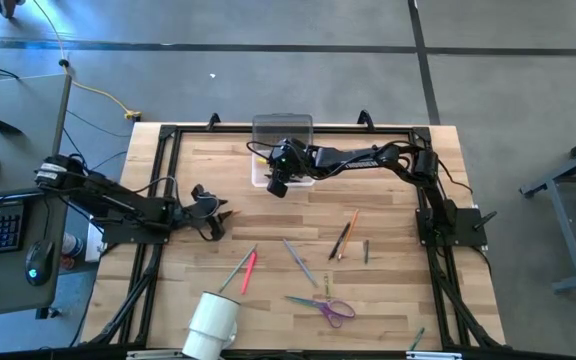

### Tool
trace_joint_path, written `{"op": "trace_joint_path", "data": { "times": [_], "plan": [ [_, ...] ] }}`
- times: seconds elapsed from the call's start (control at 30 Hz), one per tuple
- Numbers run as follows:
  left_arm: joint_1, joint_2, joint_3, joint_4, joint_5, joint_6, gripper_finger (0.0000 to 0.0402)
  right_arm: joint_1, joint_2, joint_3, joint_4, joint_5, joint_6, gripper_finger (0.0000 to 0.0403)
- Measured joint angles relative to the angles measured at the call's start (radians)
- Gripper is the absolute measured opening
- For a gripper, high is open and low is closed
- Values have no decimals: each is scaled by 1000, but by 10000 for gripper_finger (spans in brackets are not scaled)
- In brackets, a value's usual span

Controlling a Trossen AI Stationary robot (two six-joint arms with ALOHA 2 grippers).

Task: Pick & place school supplies into a supply box
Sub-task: Put the left orange pencil into the supply box

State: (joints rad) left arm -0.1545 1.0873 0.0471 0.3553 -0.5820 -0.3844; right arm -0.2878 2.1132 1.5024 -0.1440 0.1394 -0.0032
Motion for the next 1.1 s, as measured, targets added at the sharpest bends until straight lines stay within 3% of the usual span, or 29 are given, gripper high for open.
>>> {"op": "trace_joint_path", "data": {
  "times": [0.17, 0.37, 0.77, 0.93, 1.1],
  "plan": [
    [81, 21, 1, 62, 112, 46, 211, 0, 0, 0, 0, 1, 2, 94],
    [138, 47, 1, 61, 171, 44, 211, 0, 0, 0, 0, 2, 2, 94],
    [135, 120, 4, 58, 186, 6, 210, 0, 0, 0, 0, -4, -3, 94],
    [135, 115, 1, 118, 163, 114, 210, 0, 0, 0, 0, -23, -5, 94],
    [134, 92, 37, 143, 364, 178, 210, 0, 0, 0, 0, -88, -5, 94]
  ]
}}
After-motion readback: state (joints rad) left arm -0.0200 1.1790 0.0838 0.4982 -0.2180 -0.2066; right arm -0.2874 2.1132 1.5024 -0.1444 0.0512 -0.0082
